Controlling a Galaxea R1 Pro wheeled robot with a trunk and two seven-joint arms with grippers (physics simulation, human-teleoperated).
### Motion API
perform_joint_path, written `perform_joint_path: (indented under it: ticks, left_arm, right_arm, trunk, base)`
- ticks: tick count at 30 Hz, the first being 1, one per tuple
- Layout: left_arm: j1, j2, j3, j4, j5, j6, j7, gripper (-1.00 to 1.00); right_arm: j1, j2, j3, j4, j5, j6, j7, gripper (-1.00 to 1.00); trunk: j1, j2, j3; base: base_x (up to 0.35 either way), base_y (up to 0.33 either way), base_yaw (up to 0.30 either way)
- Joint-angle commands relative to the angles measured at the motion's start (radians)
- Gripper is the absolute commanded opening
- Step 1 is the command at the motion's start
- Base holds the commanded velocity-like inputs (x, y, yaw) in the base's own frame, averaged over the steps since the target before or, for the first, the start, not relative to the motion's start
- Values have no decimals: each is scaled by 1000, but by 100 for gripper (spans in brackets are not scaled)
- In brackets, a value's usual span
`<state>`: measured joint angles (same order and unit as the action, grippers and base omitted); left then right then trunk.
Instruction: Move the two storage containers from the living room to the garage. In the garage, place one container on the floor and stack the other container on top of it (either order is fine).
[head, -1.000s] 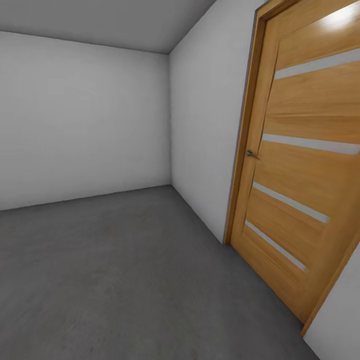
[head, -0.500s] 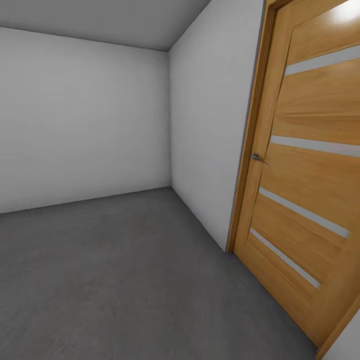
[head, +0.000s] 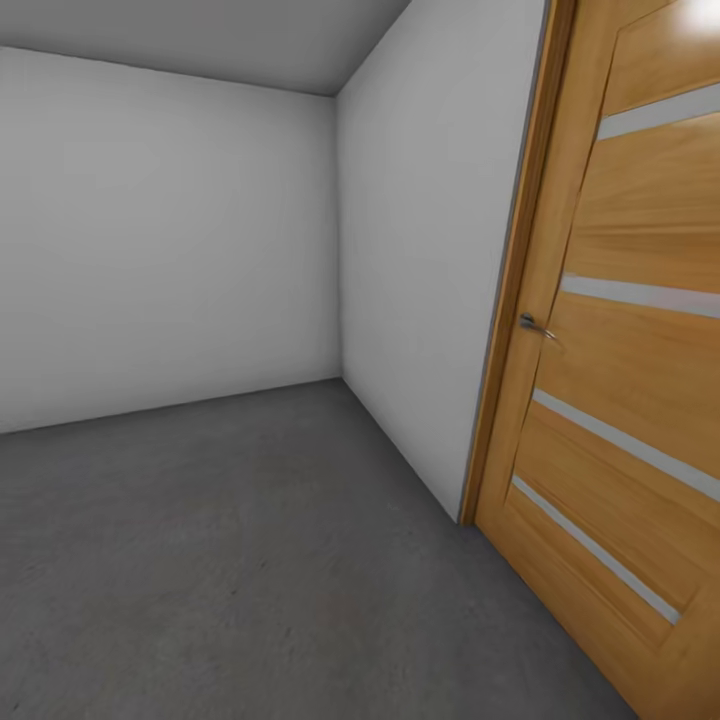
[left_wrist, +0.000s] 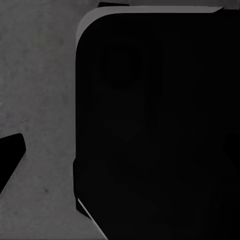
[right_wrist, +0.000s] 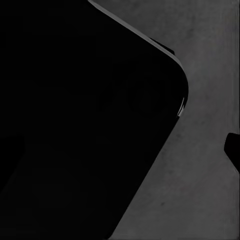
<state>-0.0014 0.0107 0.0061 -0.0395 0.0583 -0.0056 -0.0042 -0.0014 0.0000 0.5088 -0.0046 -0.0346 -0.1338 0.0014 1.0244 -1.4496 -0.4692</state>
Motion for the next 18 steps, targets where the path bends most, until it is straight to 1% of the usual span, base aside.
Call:
perform_joint_path:
  ticks: [1,18]
  left_arm:
    - [0,0,0,0,6,-1,0,100]
    - [0,1,0,0,9,-2,0,100]
  right_arm:
    - [0,0,4,0,-4,-3,0,100]
    - [0,1,4,0,-3,-3,0,100]
  trunk:
    - [1,0,-1]
    - [1,0,-1]
  base:
    - [325,0,0]
    - [325,0,0]
